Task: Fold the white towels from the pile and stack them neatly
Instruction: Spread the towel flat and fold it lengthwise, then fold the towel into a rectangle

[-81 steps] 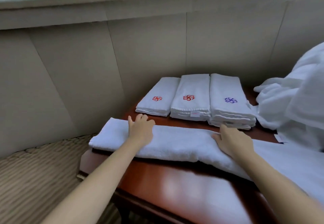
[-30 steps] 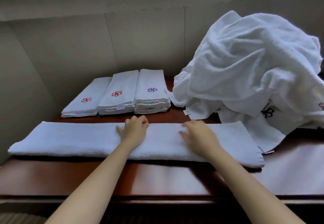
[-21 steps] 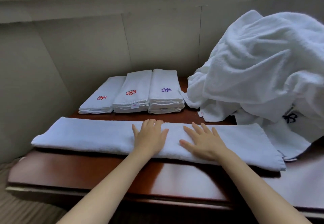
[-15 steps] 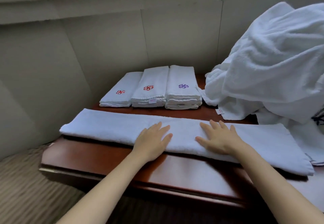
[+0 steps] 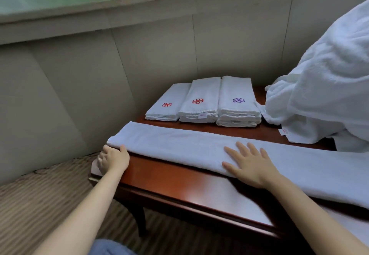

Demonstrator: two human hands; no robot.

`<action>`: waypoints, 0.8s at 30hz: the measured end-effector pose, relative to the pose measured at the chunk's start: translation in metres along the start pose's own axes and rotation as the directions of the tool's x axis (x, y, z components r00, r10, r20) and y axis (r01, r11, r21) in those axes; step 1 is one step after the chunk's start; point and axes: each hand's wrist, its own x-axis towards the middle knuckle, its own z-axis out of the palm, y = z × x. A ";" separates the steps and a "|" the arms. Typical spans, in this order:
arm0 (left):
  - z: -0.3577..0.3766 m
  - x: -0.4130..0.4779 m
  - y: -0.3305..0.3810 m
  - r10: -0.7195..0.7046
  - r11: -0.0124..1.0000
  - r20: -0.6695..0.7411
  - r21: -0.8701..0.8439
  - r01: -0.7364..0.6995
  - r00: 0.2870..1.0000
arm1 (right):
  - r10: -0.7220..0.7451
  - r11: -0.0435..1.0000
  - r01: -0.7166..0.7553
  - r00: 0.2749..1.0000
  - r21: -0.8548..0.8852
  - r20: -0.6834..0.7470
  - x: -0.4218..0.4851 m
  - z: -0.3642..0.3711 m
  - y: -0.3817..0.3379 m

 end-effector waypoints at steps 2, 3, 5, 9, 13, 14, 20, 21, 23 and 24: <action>-0.001 -0.007 0.013 -0.084 0.961 0.016 -0.264 0.085 0.996 | 0.002 1.000 -0.002 1.000 0.009 -0.006 -0.001 0.000 0.000; -0.002 -0.008 0.020 -0.157 0.876 0.034 -0.457 0.155 0.987 | 0.001 1.000 -0.001 1.000 0.010 -0.009 -0.001 -0.001 0.000; -0.007 -0.011 0.041 -0.303 0.636 0.234 -0.672 0.379 0.924 | 0.002 1.000 -0.002 1.000 0.011 -0.003 -0.002 -0.002 -0.001; 0.008 0.004 0.058 -0.446 0.372 0.363 -0.757 0.538 0.818 | 0.007 1.000 -0.007 1.000 0.029 0.002 -0.003 -0.004 -0.002; -0.003 -0.001 0.071 -0.329 0.438 0.464 -0.697 0.568 0.822 | 0.012 0.998 -0.012 1.000 0.058 0.009 -0.005 -0.007 -0.003; -0.003 -0.004 0.076 -0.263 0.568 0.353 -0.696 0.440 0.898 | 0.006 0.997 -0.008 1.000 0.082 0.020 -0.005 -0.008 -0.002; -0.005 -0.100 0.123 0.715 0.610 0.045 -0.528 -0.591 0.698 | 0.042 0.072 -0.104 0.994 0.992 0.101 -0.022 -0.050 0.021; -0.002 -0.121 0.130 0.831 0.515 0.089 -0.495 -0.699 0.549 | 0.047 -0.192 -0.106 0.992 0.976 0.117 -0.027 -0.056 0.034; 0.006 -0.160 0.137 0.951 0.294 0.226 -0.452 -0.842 0.210 | 0.011 -0.410 -0.158 0.984 0.898 0.178 -0.043 -0.069 0.059; 0.012 -0.178 0.139 0.950 0.205 0.305 -0.426 -0.881 0.074 | 0.004 -0.402 -0.197 0.976 0.894 0.216 -0.052 -0.072 0.067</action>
